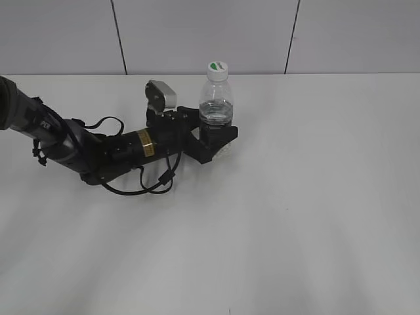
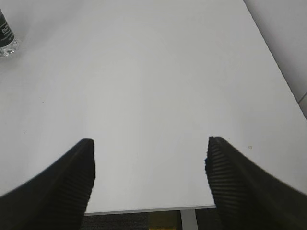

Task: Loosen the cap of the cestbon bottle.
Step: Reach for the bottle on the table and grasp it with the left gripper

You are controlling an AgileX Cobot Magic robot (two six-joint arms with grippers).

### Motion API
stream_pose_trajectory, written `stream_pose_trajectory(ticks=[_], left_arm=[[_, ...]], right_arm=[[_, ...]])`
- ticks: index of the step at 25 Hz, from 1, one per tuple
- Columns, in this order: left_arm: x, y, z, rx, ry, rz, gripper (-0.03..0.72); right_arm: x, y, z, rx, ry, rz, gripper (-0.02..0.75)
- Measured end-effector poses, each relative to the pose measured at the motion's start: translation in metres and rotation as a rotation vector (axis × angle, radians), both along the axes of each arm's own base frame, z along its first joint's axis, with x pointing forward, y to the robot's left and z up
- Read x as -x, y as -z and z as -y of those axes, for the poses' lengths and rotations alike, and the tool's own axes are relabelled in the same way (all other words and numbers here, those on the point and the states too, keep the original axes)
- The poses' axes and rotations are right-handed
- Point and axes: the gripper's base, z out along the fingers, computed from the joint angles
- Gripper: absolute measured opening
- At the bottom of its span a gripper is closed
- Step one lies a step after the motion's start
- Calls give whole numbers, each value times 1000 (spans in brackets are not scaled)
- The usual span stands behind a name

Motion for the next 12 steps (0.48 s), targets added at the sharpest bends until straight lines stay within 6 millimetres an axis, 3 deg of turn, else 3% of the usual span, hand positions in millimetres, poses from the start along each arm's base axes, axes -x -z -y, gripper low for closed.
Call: stream_pose_trajectory(ticks=[12], left_arm=[[-8,10,9,-6,4,-30,531]], right_arm=[[0,0,0,0,0,0,552]])
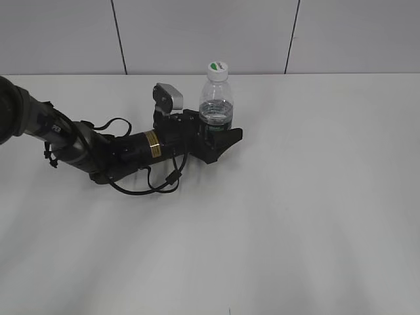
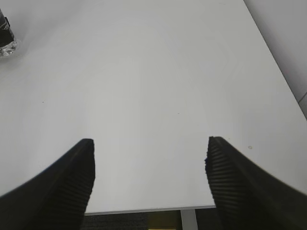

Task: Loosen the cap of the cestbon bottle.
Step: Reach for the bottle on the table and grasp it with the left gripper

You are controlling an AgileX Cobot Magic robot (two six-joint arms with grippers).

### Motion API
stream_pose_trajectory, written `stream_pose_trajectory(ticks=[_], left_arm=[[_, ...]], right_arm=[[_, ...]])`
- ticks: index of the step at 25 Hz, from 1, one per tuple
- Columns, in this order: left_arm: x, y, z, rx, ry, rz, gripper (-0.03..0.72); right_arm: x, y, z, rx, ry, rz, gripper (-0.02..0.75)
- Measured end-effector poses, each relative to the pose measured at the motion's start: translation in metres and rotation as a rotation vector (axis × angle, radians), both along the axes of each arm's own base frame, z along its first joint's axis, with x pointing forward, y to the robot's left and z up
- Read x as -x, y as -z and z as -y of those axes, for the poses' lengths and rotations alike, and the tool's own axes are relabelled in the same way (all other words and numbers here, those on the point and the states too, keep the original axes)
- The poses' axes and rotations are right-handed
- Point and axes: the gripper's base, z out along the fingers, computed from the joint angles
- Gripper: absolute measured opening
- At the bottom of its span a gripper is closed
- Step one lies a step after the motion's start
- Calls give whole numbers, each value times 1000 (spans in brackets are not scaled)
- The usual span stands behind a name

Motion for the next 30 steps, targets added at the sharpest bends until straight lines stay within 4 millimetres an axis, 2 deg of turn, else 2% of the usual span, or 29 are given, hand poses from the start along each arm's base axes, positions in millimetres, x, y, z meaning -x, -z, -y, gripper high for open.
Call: stream_pose_trajectory(ticks=[24,27,30], left_arm=[[-1,-3,2,35,13,22,531],[-1,-3,2,34,9,28,505],[-2,-3,1,31,4,43,437]], right_arm=[[0,0,0,0,0,0,552],[0,0,0,0,0,0,552],[0,0,0,0,0,0,552]])
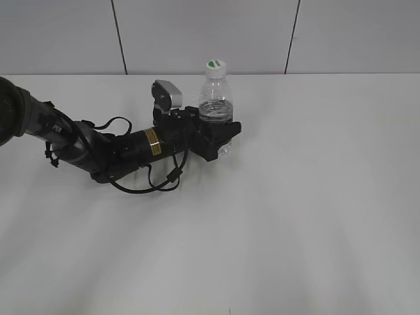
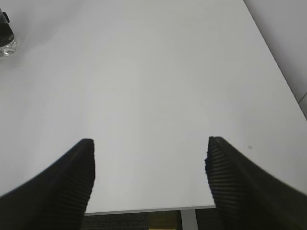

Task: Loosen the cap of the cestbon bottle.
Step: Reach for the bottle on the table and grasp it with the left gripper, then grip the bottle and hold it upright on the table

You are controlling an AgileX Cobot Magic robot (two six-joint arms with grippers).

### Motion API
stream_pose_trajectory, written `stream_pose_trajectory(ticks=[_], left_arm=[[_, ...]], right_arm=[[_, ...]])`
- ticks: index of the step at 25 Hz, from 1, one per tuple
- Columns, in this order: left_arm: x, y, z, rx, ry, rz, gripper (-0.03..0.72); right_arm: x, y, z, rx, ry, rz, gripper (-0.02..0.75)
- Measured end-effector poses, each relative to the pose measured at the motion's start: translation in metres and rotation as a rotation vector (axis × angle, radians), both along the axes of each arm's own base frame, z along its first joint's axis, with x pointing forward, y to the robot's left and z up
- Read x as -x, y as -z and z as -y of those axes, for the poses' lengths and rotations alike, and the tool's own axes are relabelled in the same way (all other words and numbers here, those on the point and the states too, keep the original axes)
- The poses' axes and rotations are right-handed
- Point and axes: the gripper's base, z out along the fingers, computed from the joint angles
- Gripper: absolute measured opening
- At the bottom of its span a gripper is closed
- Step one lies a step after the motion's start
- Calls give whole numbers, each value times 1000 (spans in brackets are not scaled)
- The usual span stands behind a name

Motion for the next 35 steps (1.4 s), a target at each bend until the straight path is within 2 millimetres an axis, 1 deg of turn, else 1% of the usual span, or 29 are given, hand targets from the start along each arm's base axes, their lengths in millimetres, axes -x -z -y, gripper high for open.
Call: stream_pose_trajectory(ticks=[1,2,7,14,19,25,28,31,35], left_arm=[[0,0,0,-3,0,3,410],[0,0,0,-4,0,9,401],[1,0,-1,-14,15,19,401],[-2,0,-10,-31,36,35,401],[-1,-14,-21,-108,143,106,401],[2,-40,-21,-137,215,181,401],[11,-44,-24,-137,211,167,401],[31,-40,-30,-162,197,147,401],[57,-39,-35,-190,196,128,401]], right_arm=[[0,0,0,0,0,0,552],[0,0,0,0,0,0,552],[0,0,0,0,0,0,552],[0,0,0,0,0,0,552],[0,0,0,0,0,0,552],[0,0,0,0,0,0,552],[0,0,0,0,0,0,552],[0,0,0,0,0,0,552],[0,0,0,0,0,0,552]])
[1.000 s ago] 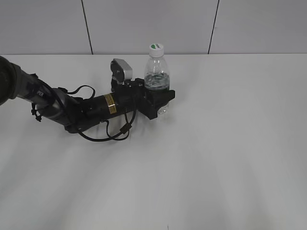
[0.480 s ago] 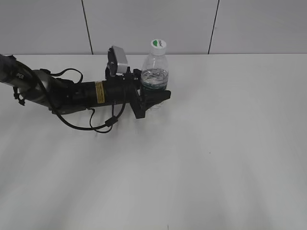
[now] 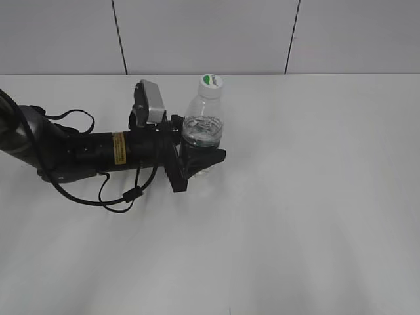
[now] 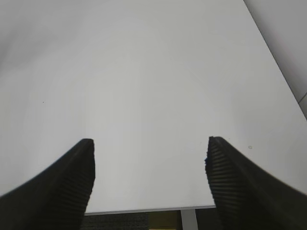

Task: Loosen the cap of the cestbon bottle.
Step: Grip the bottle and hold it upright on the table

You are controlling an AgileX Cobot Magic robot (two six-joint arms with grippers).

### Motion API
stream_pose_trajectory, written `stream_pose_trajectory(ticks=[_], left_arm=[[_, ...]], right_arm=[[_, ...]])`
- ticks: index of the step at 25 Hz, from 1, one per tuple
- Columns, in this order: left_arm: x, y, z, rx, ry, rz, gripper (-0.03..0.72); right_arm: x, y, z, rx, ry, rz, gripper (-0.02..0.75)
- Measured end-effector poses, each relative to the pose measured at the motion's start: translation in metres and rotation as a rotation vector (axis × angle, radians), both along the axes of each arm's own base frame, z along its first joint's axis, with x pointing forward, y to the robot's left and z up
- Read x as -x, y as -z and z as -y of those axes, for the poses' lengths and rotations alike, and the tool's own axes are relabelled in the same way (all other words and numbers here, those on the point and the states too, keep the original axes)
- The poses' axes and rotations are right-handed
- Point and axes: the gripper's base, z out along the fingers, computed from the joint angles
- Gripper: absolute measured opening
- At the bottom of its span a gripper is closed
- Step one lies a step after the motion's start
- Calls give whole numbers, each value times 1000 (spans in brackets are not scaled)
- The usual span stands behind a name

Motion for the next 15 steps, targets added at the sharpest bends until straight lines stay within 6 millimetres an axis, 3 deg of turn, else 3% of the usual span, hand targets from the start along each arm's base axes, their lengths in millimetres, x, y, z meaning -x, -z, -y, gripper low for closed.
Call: stream_pose_trajectory(ticks=[7,15], left_arm=[[29,6,22,-20,66,-22,401],[32,15,31,-1,32,-54,401]], right_arm=[[0,0,0,0,0,0,552],[0,0,0,0,0,0,552]])
